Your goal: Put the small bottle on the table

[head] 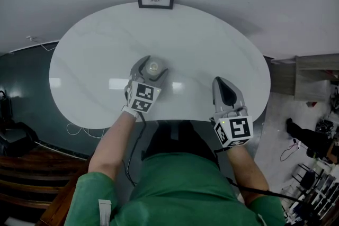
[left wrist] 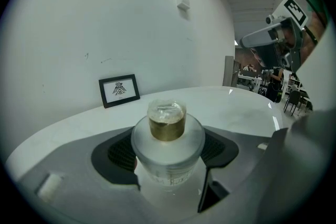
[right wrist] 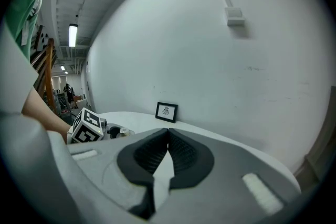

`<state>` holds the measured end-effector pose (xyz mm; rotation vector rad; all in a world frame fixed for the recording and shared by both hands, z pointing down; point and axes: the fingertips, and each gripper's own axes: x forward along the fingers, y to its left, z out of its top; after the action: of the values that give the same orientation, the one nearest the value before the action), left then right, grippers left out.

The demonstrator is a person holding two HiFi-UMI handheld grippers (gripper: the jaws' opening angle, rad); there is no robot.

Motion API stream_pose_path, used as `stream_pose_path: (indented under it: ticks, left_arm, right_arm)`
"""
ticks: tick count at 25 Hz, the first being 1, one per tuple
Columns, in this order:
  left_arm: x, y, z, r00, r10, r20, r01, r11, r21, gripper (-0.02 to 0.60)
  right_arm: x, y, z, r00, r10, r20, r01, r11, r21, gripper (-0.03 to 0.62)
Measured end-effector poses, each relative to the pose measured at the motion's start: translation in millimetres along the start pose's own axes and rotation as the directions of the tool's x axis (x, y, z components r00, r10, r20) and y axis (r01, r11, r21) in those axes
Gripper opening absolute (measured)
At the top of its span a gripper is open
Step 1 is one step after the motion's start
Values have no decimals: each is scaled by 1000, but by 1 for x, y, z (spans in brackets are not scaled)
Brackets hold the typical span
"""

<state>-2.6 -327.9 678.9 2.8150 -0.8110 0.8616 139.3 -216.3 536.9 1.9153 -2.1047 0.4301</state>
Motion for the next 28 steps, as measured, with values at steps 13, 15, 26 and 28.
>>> stream_pose_path:
  ticks: [13, 15, 26, 28]
  left_arm:
    - [11, -1, -11, 1000, -8, -30, 8, 1000, 3, 348]
    - [12, -1, -15, 999, -6, -38, 6, 1000, 2, 349]
    - [15, -2, -20, 998, 0, -67, -2, 1000, -24, 351]
    - [14, -1, -22, 997, -4, -73, 0, 999, -47, 355]
  right_arm:
    - [1, 0, -6, 1000, 1, -19, -1, 1000, 3, 2]
    - [1, 1, -6, 1000, 5, -18, -5, 1000, 3, 2]
    - [3, 7, -10, 999, 27, -27, -26, 1000, 4, 2]
    - [4, 9, -8, 999, 32, -21, -32, 999, 2, 2]
